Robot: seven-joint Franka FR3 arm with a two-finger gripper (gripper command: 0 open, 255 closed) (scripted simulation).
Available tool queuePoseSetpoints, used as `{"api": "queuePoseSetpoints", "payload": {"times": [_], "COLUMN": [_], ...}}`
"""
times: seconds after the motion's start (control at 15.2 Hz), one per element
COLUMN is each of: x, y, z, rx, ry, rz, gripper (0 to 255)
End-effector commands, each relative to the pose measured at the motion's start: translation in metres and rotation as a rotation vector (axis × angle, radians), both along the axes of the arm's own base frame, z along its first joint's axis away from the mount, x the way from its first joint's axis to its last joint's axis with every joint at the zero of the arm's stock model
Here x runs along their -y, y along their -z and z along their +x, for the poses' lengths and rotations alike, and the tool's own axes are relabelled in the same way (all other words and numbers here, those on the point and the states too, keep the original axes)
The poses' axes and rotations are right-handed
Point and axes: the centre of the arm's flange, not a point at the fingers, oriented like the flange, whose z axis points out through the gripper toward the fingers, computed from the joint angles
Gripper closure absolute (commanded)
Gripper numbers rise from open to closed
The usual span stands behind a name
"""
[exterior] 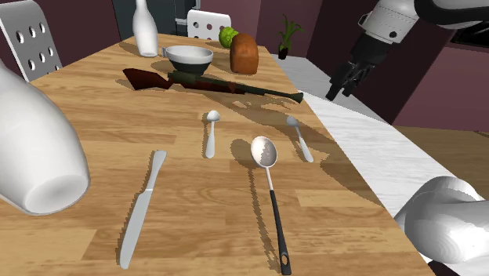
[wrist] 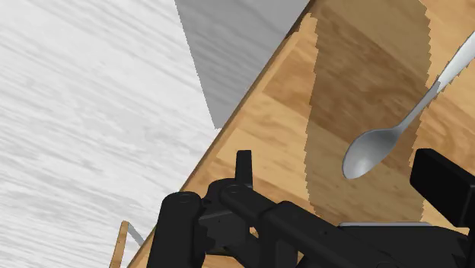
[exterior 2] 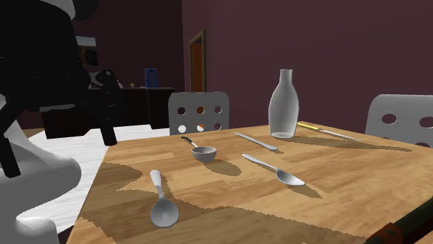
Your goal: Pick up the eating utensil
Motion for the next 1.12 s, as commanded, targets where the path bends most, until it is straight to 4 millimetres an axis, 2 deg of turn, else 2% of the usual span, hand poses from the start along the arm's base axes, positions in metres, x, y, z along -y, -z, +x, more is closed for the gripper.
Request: {"api": "queuePoseSetpoints", "payload": {"times": [0.0, 0.53, 1.06], "x": [0.000, -0.115, -0.222], "y": [0.000, 0.008, 0.022], "z": [0.000, 0.029, 0.076], "rx": [0.000, -0.032, -0.063], "ry": [0.000, 0.168, 0.335], "rz": [0.000, -0.051, -0.103], "gripper": [0, 0, 0]}}
